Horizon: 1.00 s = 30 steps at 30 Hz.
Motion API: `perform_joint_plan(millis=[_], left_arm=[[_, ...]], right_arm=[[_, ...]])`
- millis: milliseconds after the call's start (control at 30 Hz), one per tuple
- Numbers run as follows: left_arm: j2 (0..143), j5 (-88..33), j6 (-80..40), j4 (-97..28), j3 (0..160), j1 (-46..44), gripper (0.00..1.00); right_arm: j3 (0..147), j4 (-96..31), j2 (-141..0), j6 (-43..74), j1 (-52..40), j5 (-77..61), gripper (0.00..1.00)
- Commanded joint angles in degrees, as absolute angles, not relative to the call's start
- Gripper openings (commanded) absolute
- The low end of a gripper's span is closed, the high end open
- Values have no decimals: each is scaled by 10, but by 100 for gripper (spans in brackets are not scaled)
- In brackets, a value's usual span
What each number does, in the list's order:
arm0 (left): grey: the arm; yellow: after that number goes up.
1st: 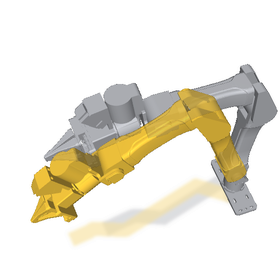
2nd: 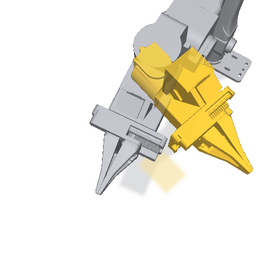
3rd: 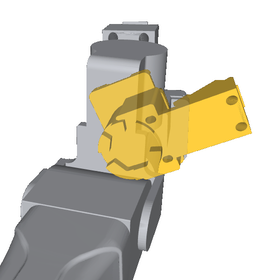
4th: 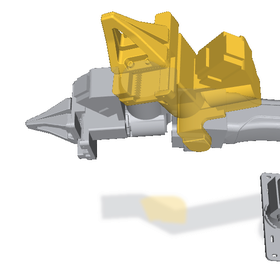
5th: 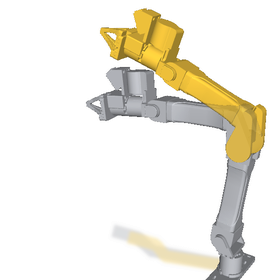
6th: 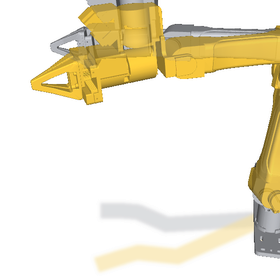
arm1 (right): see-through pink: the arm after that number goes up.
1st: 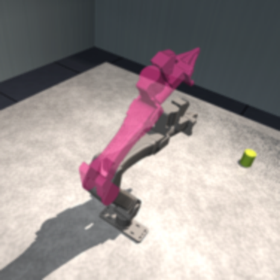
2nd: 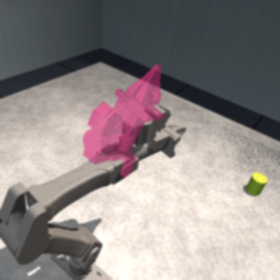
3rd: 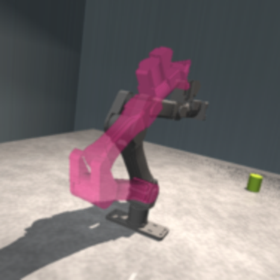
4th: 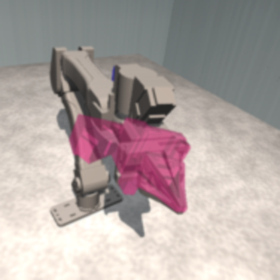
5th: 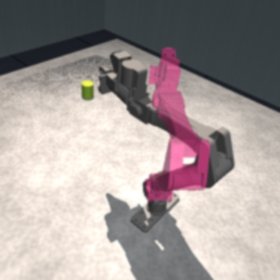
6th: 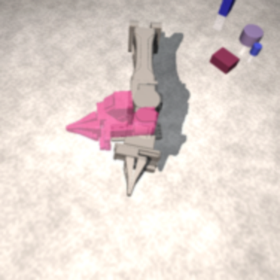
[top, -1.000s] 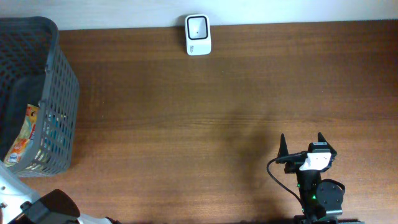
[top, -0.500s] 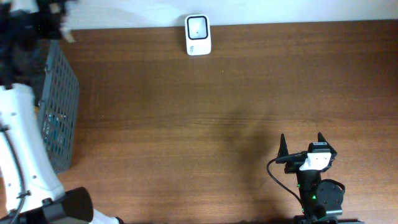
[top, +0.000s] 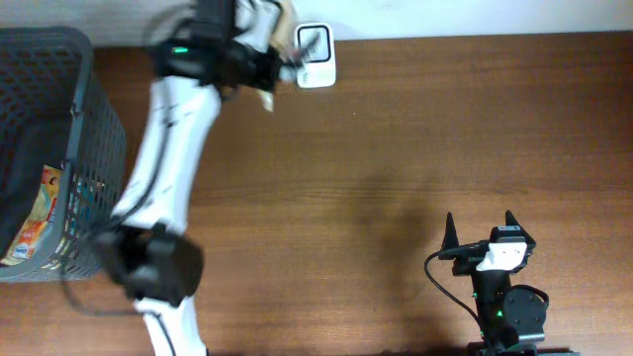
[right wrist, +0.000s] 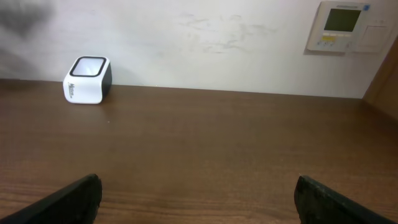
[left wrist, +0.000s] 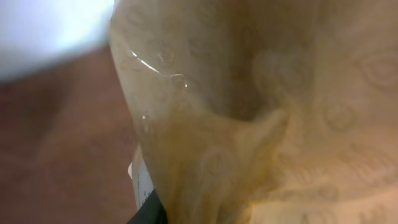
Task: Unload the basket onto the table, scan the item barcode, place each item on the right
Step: 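Carry the bag to the table center and release it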
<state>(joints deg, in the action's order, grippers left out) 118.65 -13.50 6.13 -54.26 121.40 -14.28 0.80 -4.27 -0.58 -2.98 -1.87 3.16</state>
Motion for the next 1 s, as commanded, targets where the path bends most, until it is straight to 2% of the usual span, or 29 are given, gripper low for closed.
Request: perform_joint_plan(millis=[0, 333, 400, 500, 533, 567, 600, 667, 700, 800, 967], left_arm=[[1259, -50, 56, -559, 1220, -185, 0], [1335, -21, 56, -594, 1220, -273, 1], [1335, -21, 56, -604, 1220, -294, 6], [1335, -21, 56, -625, 1220, -317, 8], [1335, -21, 56, -629, 1220, -324, 16], [1335, -21, 56, -631, 1220, -330, 33], [1335, -21, 57, -631, 1220, -337, 55], [1335, -21, 57, -631, 1224, -343, 76], [1335, -20, 57, -631, 1227, -344, 98], [1334, -15, 57, -639, 1254, -342, 99], [1334, 74, 56, -717, 1397, -316, 99]], right_arm=[[3, -45, -2, -26, -21, 32, 98], [3, -45, -2, -26, -21, 32, 98], [3, -45, -2, -26, -21, 32, 99], [3, -45, -2, -26, -21, 32, 98], [3, -45, -2, -26, -21, 32, 98], [3, -45, -2, -26, -21, 32, 98], [3, -45, -2, -26, -21, 32, 99], [3, -45, -2, -26, -21, 32, 98], [3, -45, -2, -26, -21, 32, 98], [3, -45, -2, -26, -21, 32, 98], [3, -45, -2, -26, -21, 32, 98]])
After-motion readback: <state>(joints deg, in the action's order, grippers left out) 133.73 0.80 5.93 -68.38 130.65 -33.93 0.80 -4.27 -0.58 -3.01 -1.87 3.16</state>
